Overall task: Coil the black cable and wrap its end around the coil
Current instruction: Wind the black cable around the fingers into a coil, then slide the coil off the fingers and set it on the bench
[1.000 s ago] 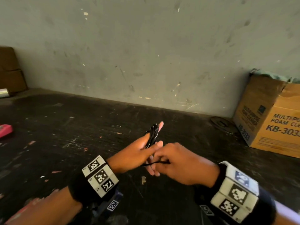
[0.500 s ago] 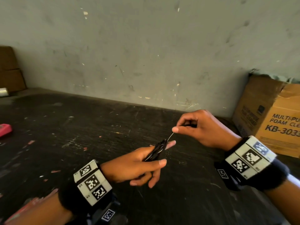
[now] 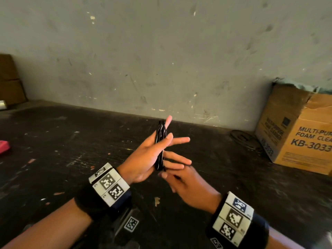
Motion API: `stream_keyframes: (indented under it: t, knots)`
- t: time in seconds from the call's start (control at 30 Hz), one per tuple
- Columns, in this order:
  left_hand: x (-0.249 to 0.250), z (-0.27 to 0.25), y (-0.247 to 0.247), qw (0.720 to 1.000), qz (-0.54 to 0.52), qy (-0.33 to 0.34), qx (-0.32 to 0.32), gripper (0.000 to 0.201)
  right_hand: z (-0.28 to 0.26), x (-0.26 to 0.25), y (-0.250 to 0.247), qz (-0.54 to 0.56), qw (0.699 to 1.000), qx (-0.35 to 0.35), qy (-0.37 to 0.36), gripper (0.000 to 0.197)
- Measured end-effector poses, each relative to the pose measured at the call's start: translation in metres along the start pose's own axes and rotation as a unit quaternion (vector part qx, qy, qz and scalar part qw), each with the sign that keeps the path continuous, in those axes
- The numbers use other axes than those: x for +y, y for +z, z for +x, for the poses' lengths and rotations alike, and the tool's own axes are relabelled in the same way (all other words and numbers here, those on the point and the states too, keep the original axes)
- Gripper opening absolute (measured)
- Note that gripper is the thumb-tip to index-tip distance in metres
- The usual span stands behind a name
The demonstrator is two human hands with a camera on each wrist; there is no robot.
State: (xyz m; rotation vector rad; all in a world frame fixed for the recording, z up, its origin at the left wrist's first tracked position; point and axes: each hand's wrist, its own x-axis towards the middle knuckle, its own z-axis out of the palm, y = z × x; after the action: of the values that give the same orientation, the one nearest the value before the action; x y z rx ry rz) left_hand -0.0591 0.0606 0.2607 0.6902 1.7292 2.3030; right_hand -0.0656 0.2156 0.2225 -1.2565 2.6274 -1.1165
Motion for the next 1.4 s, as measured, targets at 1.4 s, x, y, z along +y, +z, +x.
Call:
stream_keyframes:
  t: [1.4]
  knots:
    - [-0.026,-0.038,-0.027,0.992,-0.128,-0.006,0.007,0.038,0.041,-0.011,0.043,0.355,0.898,0.259,0.0,0.042]
